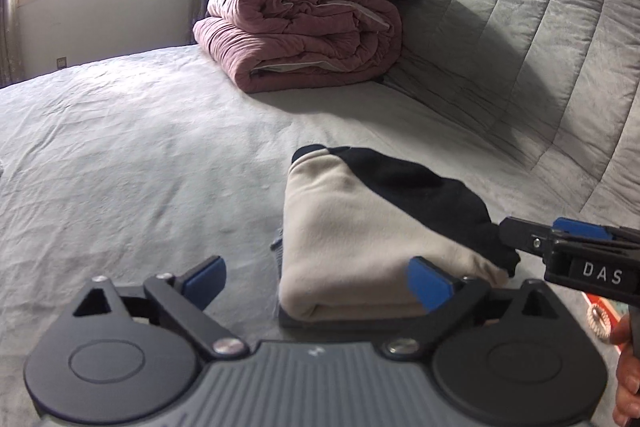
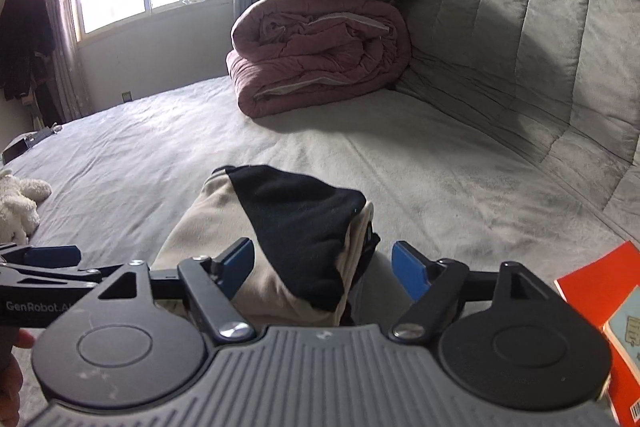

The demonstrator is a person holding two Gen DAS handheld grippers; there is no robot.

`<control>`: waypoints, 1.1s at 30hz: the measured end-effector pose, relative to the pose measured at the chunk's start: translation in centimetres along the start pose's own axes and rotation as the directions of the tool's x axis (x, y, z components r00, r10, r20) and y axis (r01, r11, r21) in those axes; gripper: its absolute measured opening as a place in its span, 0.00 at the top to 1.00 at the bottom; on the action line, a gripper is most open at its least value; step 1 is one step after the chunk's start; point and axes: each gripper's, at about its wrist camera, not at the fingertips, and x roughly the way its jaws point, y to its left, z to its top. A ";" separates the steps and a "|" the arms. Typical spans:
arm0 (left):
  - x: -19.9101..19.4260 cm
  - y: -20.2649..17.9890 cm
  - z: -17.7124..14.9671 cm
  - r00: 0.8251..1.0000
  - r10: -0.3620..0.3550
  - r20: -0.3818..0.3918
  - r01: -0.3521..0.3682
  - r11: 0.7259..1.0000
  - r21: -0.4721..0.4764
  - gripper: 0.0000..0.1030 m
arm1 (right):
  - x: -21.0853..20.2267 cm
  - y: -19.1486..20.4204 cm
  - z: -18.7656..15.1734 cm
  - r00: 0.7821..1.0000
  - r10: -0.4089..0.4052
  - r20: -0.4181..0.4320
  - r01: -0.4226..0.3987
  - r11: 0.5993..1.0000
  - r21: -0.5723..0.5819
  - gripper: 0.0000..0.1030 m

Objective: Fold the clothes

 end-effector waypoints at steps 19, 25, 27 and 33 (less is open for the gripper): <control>2.3 -3.6 -3.7 0.968 0.106 -0.228 -0.081 0.990 0.120 0.01 | -1.8 0.3 -2.2 0.985 -0.111 -0.133 0.115 0.993 0.019 0.00; 2.9 -3.3 -3.9 0.963 0.107 -0.247 -0.081 0.990 0.112 0.01 | -1.1 1.0 -2.6 0.979 -0.124 -0.162 0.123 0.992 -0.017 0.00; 3.0 -3.1 -3.9 0.963 0.110 -0.246 -0.085 0.990 0.110 0.01 | -0.8 1.2 -2.7 0.976 -0.138 -0.169 0.135 0.990 -0.029 0.00; 3.1 -2.9 -3.8 0.963 0.125 -0.238 -0.099 0.988 0.116 0.01 | 0.0 1.2 -3.1 0.970 -0.141 -0.196 0.137 0.990 -0.036 0.00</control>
